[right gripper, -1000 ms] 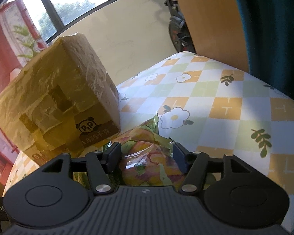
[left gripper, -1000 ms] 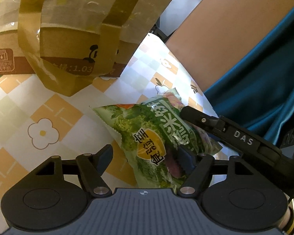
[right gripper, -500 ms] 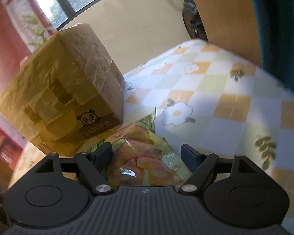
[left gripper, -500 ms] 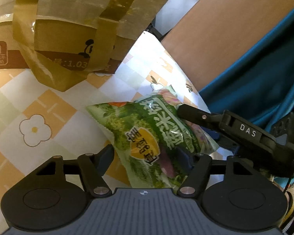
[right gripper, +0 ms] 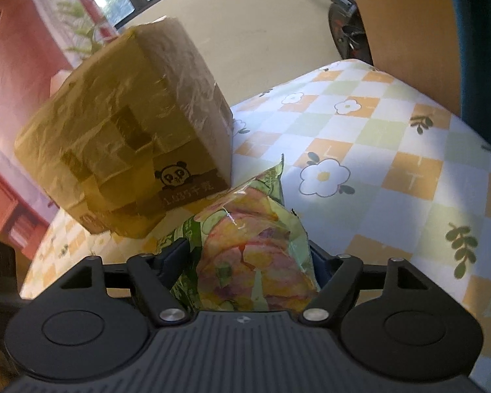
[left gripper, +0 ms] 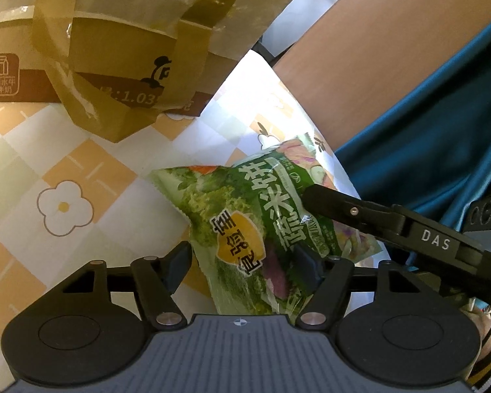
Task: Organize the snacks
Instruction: 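Grasp green chip bag with left tool while right tool grips its other end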
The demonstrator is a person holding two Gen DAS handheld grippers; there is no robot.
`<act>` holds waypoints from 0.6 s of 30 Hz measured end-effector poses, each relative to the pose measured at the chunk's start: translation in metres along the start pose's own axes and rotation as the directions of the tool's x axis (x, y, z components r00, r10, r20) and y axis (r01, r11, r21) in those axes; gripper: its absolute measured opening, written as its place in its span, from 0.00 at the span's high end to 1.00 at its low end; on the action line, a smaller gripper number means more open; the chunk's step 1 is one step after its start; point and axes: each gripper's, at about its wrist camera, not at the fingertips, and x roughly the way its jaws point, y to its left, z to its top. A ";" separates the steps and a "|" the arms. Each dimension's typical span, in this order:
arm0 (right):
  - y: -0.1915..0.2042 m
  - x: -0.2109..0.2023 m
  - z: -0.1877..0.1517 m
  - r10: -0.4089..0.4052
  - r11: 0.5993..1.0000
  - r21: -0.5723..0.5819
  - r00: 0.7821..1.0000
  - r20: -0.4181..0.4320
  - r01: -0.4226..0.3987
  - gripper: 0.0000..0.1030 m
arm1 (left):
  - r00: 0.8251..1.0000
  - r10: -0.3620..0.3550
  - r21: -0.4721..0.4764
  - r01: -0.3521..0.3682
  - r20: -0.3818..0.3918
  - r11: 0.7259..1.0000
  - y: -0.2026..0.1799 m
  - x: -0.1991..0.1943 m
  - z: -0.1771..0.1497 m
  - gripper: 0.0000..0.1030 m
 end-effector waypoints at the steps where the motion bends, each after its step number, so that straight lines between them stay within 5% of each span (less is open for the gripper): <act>1: 0.000 -0.001 0.000 -0.003 1.000 -0.004 1.000 -0.005 0.003 0.27 | 1.000 -0.001 -0.001 0.001 0.001 1.000 0.001 0.001 0.000 0.29; 18: 0.006 -0.016 -0.002 -0.055 0.994 -0.093 0.998 -0.024 0.053 0.34 | 1.000 -0.024 0.024 0.024 0.017 0.999 0.000 0.004 -0.002 0.37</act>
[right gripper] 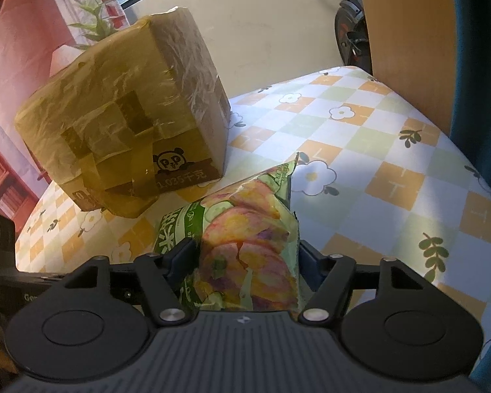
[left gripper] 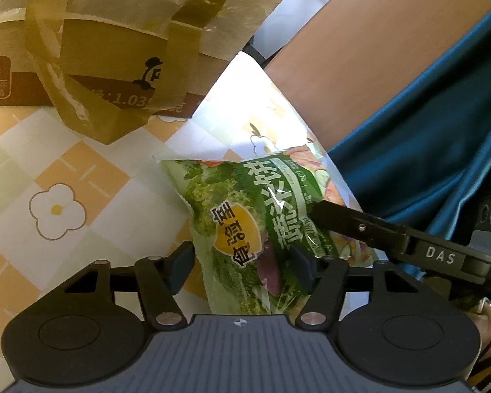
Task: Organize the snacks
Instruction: 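Grasp green chip bag with left tool while right tool grips its other end, then lift green chip bag with both tools over the box and release inside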
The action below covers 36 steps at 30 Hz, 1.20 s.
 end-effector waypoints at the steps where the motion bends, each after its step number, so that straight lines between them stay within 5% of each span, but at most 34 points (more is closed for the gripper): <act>1: 0.001 0.000 -0.001 -0.001 1.000 -0.003 1.000 0.003 0.001 0.36 | 1.000 -0.002 0.002 0.002 -0.001 1.000 -0.001 0.001 0.000 0.37; 17: 0.015 -0.009 -0.001 0.044 0.999 0.029 0.998 0.045 -0.045 0.42 | 0.998 -0.040 0.056 0.037 0.055 0.998 -0.010 -0.021 0.008 0.40; 22: 0.024 -0.026 0.010 0.056 0.998 0.023 0.994 0.099 -0.058 0.42 | 0.992 -0.063 0.151 0.046 0.112 0.988 -0.029 -0.044 0.024 0.41; 36: 0.057 -0.091 0.075 0.087 0.994 0.025 0.935 0.344 -0.102 0.42 | 0.953 -0.146 0.325 0.055 0.265 0.944 -0.074 -0.122 0.096 0.41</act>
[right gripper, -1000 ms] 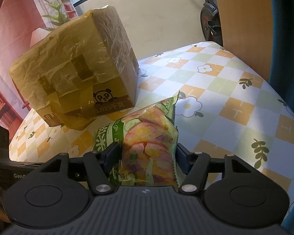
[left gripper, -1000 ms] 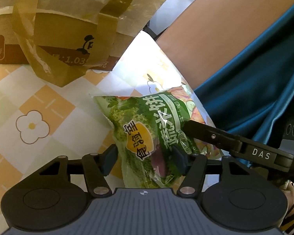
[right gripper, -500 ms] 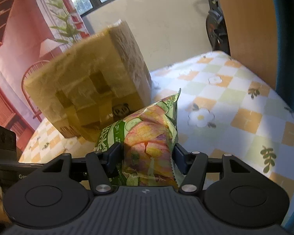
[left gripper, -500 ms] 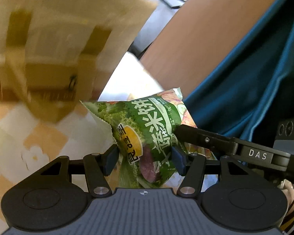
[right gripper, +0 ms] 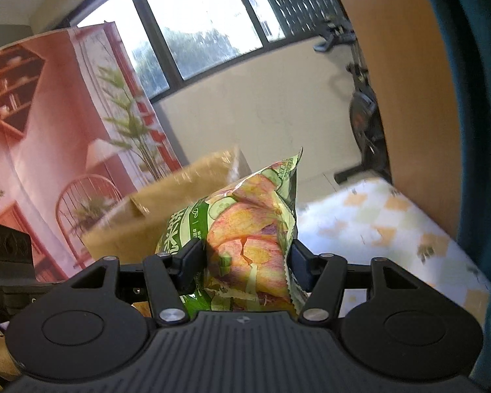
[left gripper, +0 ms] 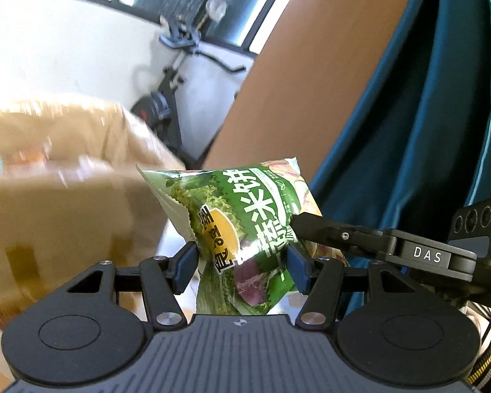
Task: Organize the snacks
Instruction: 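Lift green chip bag with both tools over the box and release inside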
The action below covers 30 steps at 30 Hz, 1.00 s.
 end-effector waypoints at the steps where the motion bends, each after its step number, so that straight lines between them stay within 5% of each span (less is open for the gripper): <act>1: 0.004 0.003 0.006 0.012 1.000 0.001 1.000 0.008 -0.012 0.42 | 1.000 0.008 0.007 -0.008 0.017 1.000 0.002 -0.007 0.009 0.41; 9: 0.047 0.056 0.058 0.139 0.990 -0.016 0.989 0.043 -0.138 0.42 | 0.985 0.137 0.065 -0.144 0.104 0.987 0.031 -0.043 0.071 0.41; 17: 0.082 0.178 0.090 0.258 0.957 0.140 0.966 -0.013 -0.254 0.42 | 0.948 0.306 0.047 -0.310 0.082 0.949 0.093 -0.057 0.108 0.41; 23: 0.083 0.238 0.091 0.280 0.944 0.203 0.956 -0.085 -0.259 0.42 | 0.927 0.372 0.001 -0.372 0.042 0.928 0.115 -0.060 0.109 0.41; 30: 0.085 0.261 0.080 0.243 0.962 0.165 0.957 -0.159 -0.217 0.42 | 0.915 0.403 -0.027 -0.404 -0.025 0.914 0.130 -0.059 0.100 0.39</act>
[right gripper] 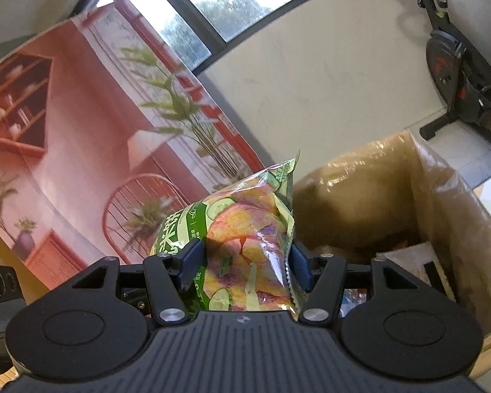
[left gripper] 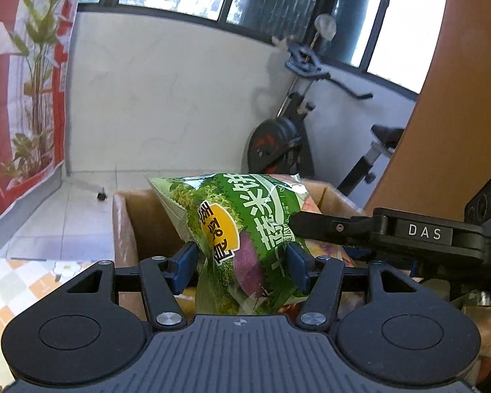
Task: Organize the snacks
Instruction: 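Lift green chip bag with both tools over the box and release inside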
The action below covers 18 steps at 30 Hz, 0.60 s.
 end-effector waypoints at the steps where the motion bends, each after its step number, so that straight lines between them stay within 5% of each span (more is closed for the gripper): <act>1: -0.002 0.002 -0.002 -0.008 1.000 0.002 1.000 -0.012 0.008 0.41 | 1.000 0.015 0.002 -0.015 -0.005 1.000 0.004 0.004 0.000 0.39; 6: -0.010 0.013 -0.014 -0.116 0.993 -0.035 0.991 -0.061 0.114 0.41 | 0.999 0.047 0.033 -0.047 0.015 0.998 0.003 -0.004 -0.002 0.39; 10: -0.014 0.013 -0.020 -0.121 0.992 -0.036 0.991 -0.065 0.119 0.43 | 0.995 0.092 0.068 -0.094 0.034 0.993 0.003 0.000 0.001 0.39; 18: 0.011 0.014 -0.031 -0.257 0.949 -0.203 0.965 -0.054 0.242 0.42 | 0.987 0.153 0.042 -0.156 0.057 0.987 -0.002 -0.009 -0.002 0.37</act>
